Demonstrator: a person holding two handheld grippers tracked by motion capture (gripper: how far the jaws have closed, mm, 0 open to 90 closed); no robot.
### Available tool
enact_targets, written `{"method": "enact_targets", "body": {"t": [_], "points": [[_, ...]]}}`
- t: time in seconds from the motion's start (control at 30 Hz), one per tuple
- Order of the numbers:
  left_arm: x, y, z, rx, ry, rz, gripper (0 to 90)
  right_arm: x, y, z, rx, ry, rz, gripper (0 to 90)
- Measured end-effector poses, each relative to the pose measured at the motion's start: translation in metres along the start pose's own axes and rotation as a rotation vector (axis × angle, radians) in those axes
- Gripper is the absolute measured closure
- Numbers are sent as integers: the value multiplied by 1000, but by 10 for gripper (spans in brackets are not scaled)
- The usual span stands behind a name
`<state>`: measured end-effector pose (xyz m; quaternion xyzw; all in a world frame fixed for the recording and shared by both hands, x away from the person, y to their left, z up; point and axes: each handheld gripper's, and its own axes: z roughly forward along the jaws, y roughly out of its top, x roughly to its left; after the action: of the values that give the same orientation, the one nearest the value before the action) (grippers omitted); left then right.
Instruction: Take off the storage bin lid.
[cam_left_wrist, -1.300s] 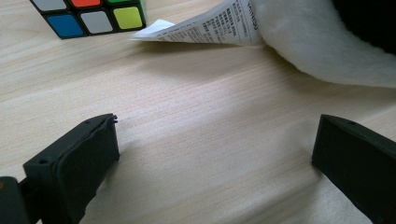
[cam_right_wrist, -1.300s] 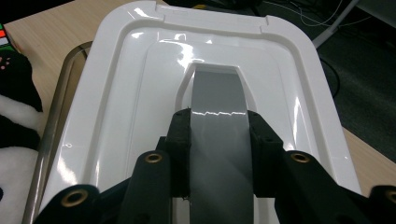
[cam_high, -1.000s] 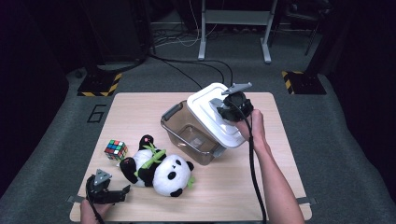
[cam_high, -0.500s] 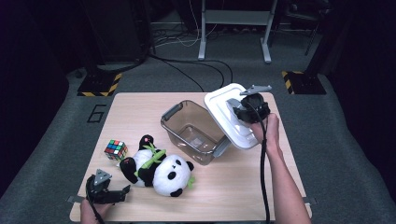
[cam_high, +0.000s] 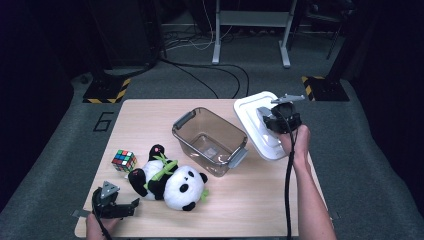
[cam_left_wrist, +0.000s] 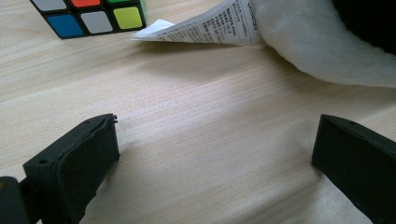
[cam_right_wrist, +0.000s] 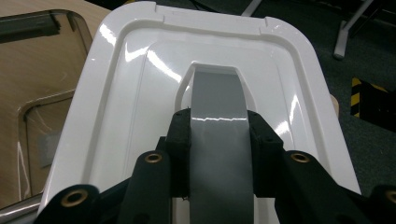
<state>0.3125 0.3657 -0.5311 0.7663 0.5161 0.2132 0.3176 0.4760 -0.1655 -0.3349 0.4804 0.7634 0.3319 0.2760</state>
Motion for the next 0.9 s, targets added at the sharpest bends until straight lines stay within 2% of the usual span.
{"method": "enact_targets", "body": {"t": [0.43, 0.9], "points": [[0, 0, 0, 0, 0, 0, 5, -22, -17, 5, 8, -69, 80, 665], [0, 0, 0, -1, 0, -1, 5, -34, -43, 31, 56, -123, 155, 665]]}}
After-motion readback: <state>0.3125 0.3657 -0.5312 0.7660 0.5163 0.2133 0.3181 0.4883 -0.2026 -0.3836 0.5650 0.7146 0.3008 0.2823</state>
